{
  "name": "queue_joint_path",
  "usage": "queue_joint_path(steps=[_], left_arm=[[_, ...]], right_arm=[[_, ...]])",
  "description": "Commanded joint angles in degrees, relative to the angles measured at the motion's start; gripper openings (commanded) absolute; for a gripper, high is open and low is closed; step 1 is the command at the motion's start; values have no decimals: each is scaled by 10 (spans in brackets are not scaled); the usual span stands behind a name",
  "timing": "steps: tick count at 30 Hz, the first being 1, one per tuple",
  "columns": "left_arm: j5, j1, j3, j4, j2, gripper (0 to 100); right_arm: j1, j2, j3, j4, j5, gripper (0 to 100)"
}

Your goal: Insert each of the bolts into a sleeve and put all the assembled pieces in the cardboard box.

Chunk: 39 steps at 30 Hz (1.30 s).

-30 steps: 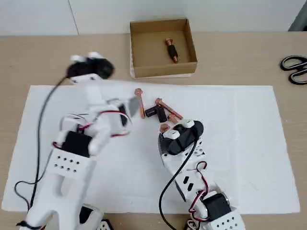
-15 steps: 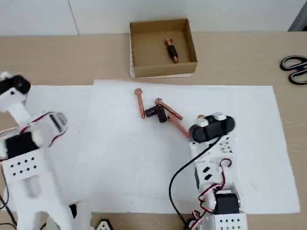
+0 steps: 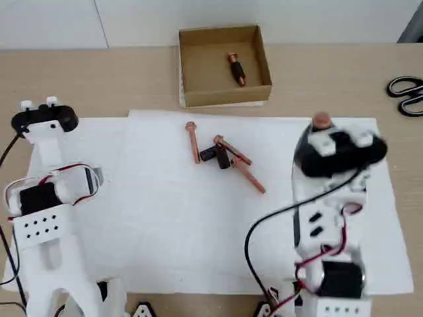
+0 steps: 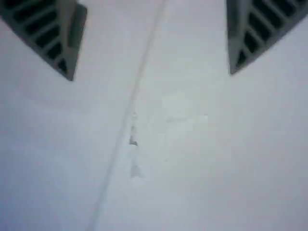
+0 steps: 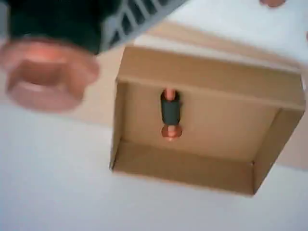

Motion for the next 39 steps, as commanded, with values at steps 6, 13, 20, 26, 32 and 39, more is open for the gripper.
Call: queue_joint_path(steps=[6, 13, 20, 26, 32, 39], left_arm=[[-2, 4, 51, -11, -5, 196], [-4, 4, 58, 30, -6, 196], [-4, 4, 61, 31, -6, 196], [-4, 4, 62, 31, -6, 196], [-4, 4, 62, 31, -6, 196], [-4, 4, 62, 31, -6, 196]], right_arm=[[-44, 478, -376, -80, 1, 4], [-87, 769, -596, -80, 3, 4], [-84, 1014, -818, -80, 3, 4], [-86, 1181, -986, -80, 3, 4], [-85, 1307, -1103, -80, 4, 8], [-85, 1418, -1214, -80, 4, 23]])
